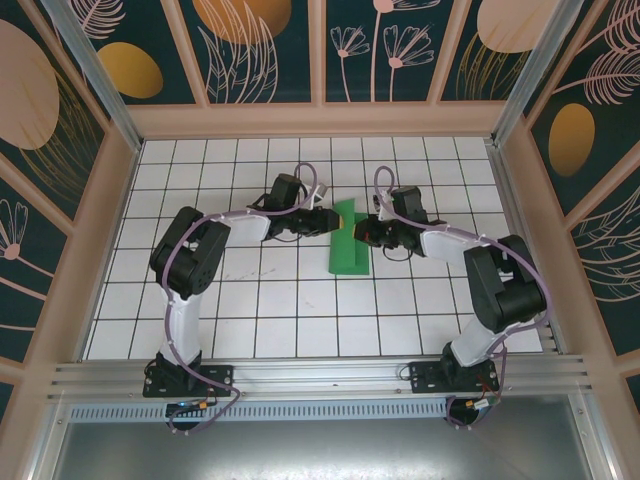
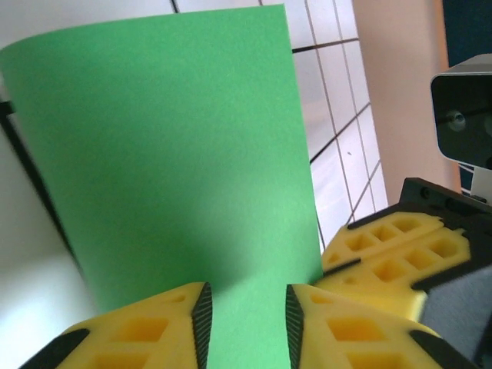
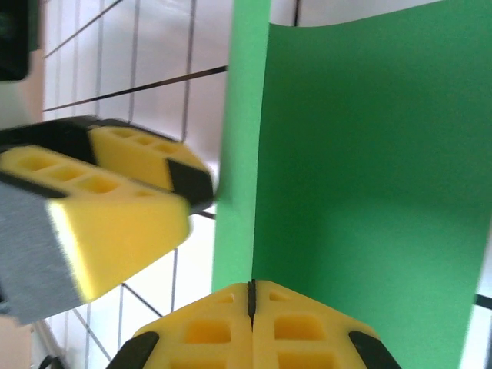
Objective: Fold a paper plane with a square sheet of paper (fold left side to right side)
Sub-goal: First fold in half a square sheet of paper at the center of the table, then hold the square sheet of paper at the center of the table.
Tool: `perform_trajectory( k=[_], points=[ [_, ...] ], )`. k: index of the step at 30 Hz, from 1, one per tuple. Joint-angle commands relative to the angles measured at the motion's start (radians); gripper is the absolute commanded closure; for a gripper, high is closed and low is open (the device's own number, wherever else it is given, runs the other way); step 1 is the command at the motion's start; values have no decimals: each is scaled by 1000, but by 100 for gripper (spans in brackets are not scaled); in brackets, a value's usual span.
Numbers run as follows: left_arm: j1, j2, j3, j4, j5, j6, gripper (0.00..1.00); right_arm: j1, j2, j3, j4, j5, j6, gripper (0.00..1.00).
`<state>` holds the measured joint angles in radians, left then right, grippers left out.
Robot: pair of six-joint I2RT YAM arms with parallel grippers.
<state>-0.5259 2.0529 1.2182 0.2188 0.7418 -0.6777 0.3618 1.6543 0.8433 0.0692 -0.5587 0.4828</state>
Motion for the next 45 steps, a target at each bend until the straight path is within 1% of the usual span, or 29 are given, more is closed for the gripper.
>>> perform_trajectory(
  k=[1, 6, 9, 11, 18, 27, 34, 36, 40, 42, 45],
  points=[
    [-6, -100, -33, -60, -98, 48, 63, 4, 22, 40, -88, 92, -62, 100],
    [-5, -136, -55, -143, -202, 79, 62, 4, 44, 54, -132, 160, -92, 99],
    [-13, -114, -54, -155, -216, 80, 58, 4, 53, 57, -136, 176, -96, 99],
    [-24, -94, -44, -157, -221, 79, 54, 4, 59, 60, -141, 187, -98, 99],
    [-60, -21, 22, -179, -253, 73, 49, 5, 68, 63, -148, 200, -103, 98],
    [-83, 22, 58, -226, -325, 75, 49, 6, 70, 62, -150, 203, -108, 97],
    [-103, 56, 92, -264, -363, 76, 54, 7, 70, 62, -164, 224, -118, 95],
    [-111, 62, 103, -277, -378, 80, 56, 6, 65, 60, -166, 229, -121, 93],
    [-121, 80, 128, -316, -413, 94, 57, 6, 40, 59, -166, 236, -121, 80],
    [-126, 87, 134, -330, -427, 99, 57, 5, 8, 56, -176, 271, -125, 71],
    [-129, 94, 133, -338, -443, 103, 58, 1, -64, 35, -194, 355, -127, 58]
  ],
)
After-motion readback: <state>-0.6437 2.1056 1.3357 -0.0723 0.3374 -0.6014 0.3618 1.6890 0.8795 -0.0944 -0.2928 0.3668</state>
